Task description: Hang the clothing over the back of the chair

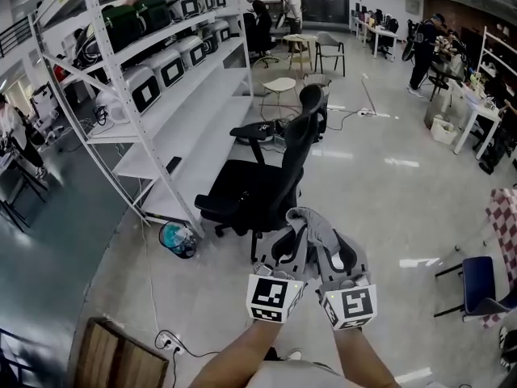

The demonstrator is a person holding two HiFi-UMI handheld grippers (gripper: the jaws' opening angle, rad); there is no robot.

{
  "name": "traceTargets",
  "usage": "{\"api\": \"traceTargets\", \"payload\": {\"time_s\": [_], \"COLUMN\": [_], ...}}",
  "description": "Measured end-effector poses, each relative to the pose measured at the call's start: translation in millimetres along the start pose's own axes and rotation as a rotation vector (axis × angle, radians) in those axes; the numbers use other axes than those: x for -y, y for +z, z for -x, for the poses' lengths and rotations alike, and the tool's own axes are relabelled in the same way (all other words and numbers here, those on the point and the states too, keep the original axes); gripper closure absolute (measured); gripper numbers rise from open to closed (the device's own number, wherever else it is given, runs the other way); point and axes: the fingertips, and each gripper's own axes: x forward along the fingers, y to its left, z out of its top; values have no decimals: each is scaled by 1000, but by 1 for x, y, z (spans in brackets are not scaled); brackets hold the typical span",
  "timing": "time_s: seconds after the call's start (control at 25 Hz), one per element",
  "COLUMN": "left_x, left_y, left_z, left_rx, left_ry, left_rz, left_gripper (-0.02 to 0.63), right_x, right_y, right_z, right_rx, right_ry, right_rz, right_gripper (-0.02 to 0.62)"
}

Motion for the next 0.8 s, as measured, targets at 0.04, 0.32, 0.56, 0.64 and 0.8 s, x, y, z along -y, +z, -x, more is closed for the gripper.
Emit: {"api": "traceTargets", "payload": {"time_s": [0.04,0.32,0.56,0.64,0.8], "left_x": [-4,-52,-102,-118,-143], "left_y": [-2,-14,-13,-10,-5], "left_z": [-4,-45,-91,-104,-130], "left_rx": [-1,-2,6,15,40], "left_ry": [-3,-43,-92,-104,-119], "left_rz": [3,37,41,41,44], "left_gripper": [575,575,576,575,575], "right_x": [3,10,18,22,31], "right_y": [-3,-16,-20,-18,-9], "right_z": [-5,-66,-134,-156,-193], "right_rx": [-1,-23,-29,-26,-8], "right_ry": [-3,-23,-78,-101,-133], "right_rz": [-4,0,13,21,43], "right_gripper": [475,476,476,476,476]}}
